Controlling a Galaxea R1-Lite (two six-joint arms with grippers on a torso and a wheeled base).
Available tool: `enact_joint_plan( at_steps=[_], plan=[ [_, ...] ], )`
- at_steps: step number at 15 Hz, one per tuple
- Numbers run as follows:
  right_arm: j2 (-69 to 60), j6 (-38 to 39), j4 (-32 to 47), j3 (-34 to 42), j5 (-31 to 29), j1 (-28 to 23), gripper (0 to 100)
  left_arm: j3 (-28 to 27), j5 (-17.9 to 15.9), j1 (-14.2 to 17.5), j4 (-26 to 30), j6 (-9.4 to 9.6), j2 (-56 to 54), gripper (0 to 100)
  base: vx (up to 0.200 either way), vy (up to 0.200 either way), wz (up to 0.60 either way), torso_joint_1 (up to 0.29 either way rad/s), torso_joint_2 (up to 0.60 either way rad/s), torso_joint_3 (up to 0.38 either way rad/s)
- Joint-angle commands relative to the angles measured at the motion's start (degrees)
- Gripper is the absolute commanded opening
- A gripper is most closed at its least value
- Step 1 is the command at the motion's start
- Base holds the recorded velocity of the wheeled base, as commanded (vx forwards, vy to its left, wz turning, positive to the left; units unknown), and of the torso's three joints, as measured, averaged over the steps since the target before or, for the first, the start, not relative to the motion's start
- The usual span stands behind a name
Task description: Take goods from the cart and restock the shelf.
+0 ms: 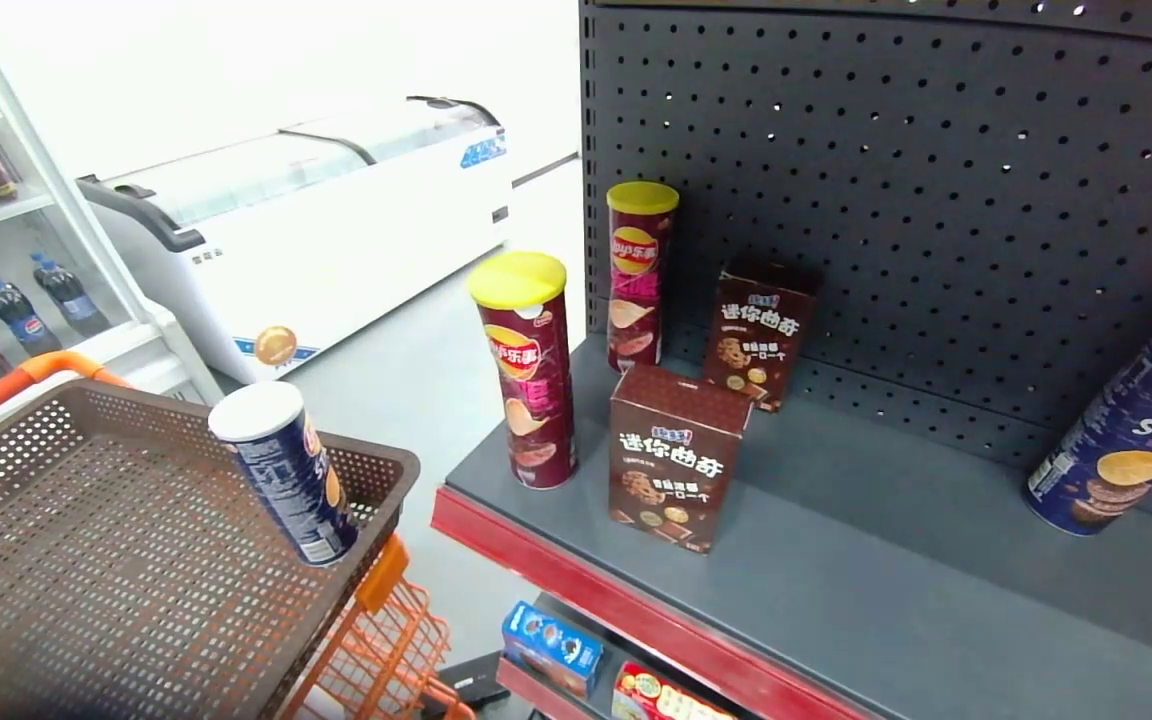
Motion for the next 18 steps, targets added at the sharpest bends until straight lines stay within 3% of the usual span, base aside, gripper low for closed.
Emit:
enact_joint_plan(
  at_steps=[1,2,4,5,6,7,9,12,13,14,16,18],
  plan=[
    [0.0,0.0,-0.1,0.0,0.0,0.0,100,0.0,0.0,0.0,0.0,0.03,0.0,100,0.000,0.000,0.00,0.000,0.00,0.000],
    [0.0,0.0,-0.1,0.0,0.0,0.0,100,-0.4,0.1,0.1,-0.3,0.03,0.0,100,0.000,0.000,0.00,0.000,0.00,0.000],
    [0.0,0.0,0.0,0.0,0.0,0.0,100,-9.1,-0.7,-0.1,1.5,1.26,4.9,100,0.000,0.000,0.00,0.000,0.00,0.000],
    [0.0,0.0,0.0,0.0,0.0,0.0,100,-15.4,-0.8,-0.1,2.9,1.09,13.4,100,0.000,0.000,0.00,0.000,0.00,0.000],
    [0.0,0.0,0.0,0.0,0.0,0.0,100,-15.6,-0.7,-0.1,3.0,1.09,13.8,100,0.000,0.000,0.00,0.000,0.00,0.000],
    [0.0,0.0,0.0,0.0,0.0,0.0,100,-19.2,-0.2,-0.2,2.4,-0.41,22.8,100,0.000,0.000,0.00,0.000,0.00,0.000],
    [0.0,0.0,0.0,0.0,0.0,0.0,100,-20.7,0.3,-2.0,-1.1,-1.73,30.6,100,0.000,0.000,0.00,0.000,0.00,0.000],
    [0.0,0.0,0.0,0.0,0.0,0.0,100,-20.9,4.1,-1.8,-4.3,-1.11,41.6,100,0.000,0.000,0.00,0.000,0.00,0.000],
    [0.0,0.0,0.0,0.0,0.0,0.0,100,-20.8,8.0,-1.6,-7.1,-1.20,48.0,100,0.000,0.000,0.00,0.000,0.00,0.000],
    [0.0,0.0,0.0,0.0,0.0,0.0,100,-20.4,9.2,-1.6,-11.1,-1.55,54.0,100,0.000,0.000,0.00,0.000,0.00,0.000],
    [0.0,0.0,0.0,0.0,0.0,0.0,100,-19.4,9.2,-1.8,-21.0,-1.81,63.5,100,0.000,0.000,0.00,0.000,0.00,0.000],
    [0.0,0.0,0.0,0.0,0.0,0.0,100,-18.0,9.1,-1.8,-32.5,-3.40,73.6,100,0.000,0.000,0.00,0.000,0.00,0.000]
  ],
)
